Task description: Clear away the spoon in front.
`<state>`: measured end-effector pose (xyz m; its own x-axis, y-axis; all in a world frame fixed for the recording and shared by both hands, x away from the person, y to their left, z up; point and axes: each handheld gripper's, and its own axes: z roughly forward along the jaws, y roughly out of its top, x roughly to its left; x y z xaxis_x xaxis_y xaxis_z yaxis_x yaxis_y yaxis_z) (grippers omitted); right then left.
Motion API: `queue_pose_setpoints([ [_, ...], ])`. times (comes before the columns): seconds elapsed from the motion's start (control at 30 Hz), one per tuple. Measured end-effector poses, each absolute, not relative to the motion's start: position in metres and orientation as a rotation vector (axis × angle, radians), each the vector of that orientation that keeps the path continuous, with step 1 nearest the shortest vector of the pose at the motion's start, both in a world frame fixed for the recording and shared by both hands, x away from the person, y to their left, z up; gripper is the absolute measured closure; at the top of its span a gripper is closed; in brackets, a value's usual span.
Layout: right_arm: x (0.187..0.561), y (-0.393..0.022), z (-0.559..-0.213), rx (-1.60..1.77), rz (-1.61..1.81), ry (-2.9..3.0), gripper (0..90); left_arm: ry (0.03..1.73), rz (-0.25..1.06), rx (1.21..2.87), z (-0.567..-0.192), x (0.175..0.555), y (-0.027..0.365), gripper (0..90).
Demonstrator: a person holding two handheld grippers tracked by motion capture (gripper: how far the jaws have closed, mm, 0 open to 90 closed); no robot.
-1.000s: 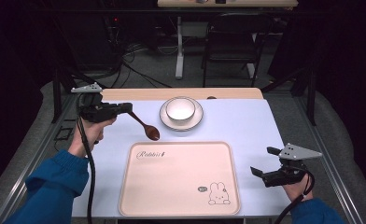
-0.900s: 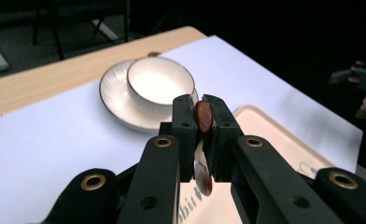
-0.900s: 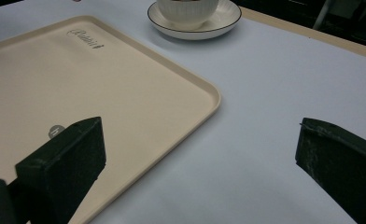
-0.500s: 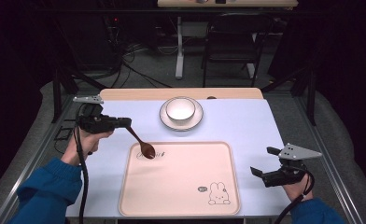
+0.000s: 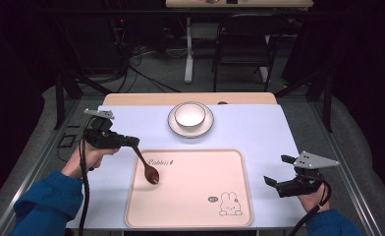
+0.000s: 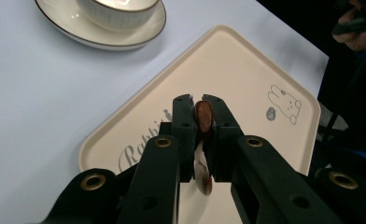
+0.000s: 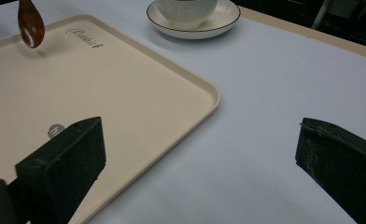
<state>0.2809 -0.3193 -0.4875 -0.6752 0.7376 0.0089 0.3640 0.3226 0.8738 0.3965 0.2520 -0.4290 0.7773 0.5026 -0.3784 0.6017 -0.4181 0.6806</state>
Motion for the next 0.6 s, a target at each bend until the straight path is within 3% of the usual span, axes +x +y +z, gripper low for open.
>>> queue_pose_setpoints([
  [0.37,0.282,-0.319,-0.488,0.976,1.298,2.204,0.9,0.827,-0.245,2.145,-0.447,0.401,0.248,83.5],
  [0.6,0.282,-0.319,-0.488,0.980,1.297,2.205,0.9,0.858,-0.239,2.140,-0.455,0.410,0.243,81.9],
])
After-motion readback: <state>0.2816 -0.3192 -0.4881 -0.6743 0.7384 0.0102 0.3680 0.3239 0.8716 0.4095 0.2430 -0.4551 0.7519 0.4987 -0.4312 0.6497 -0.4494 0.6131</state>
